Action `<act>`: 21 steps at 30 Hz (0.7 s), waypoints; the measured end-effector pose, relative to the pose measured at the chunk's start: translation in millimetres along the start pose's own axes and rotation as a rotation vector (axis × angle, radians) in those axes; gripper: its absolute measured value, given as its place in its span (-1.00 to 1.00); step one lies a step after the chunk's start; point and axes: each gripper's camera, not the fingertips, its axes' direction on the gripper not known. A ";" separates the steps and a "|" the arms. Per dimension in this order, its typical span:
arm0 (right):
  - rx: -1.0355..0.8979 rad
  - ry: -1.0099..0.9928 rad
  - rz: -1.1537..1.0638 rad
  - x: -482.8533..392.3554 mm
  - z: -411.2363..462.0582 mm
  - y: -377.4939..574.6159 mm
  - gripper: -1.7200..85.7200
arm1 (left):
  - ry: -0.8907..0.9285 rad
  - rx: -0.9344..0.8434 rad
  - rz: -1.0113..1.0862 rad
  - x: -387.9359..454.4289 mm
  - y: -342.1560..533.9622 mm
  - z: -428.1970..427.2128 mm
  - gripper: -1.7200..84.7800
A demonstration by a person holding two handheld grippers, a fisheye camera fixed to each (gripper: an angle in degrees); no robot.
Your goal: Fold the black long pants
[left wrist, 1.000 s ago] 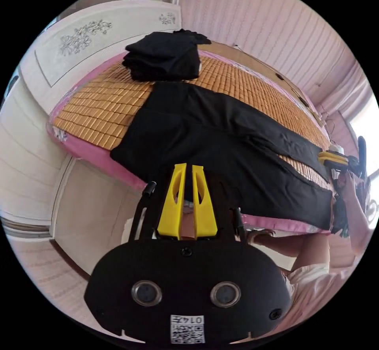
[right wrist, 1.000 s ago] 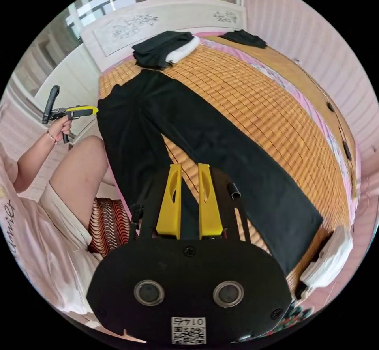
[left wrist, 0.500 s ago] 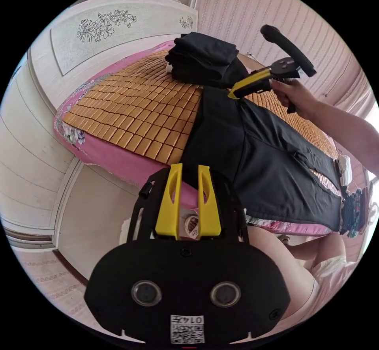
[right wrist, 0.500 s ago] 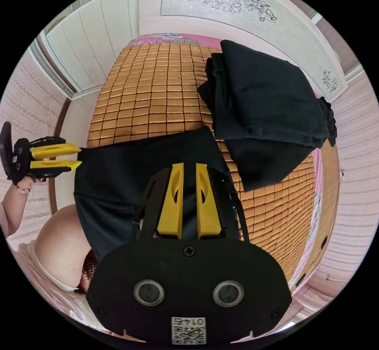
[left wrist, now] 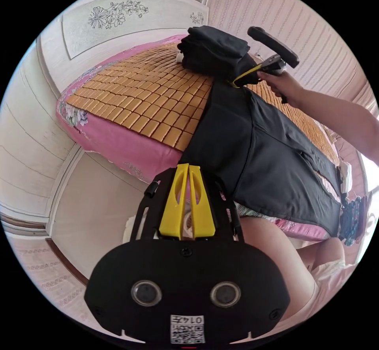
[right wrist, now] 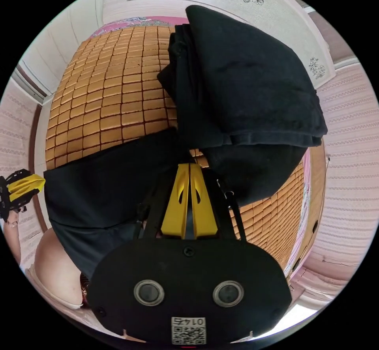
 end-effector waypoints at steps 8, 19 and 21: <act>0.005 -0.025 -0.042 -29.2 11.4 -14.8 -0.97 | 0.198 -0.034 -0.158 -58.2 0.9 30.2 -0.81; -0.045 -0.066 -0.043 -24.5 11.4 -22.0 -0.98 | 0.163 0.055 -0.185 -98.7 9.5 35.6 -0.98; -0.049 -0.107 -0.012 -16.7 7.2 -19.3 -0.98 | 0.217 0.068 -0.248 -114.4 12.2 40.8 -0.98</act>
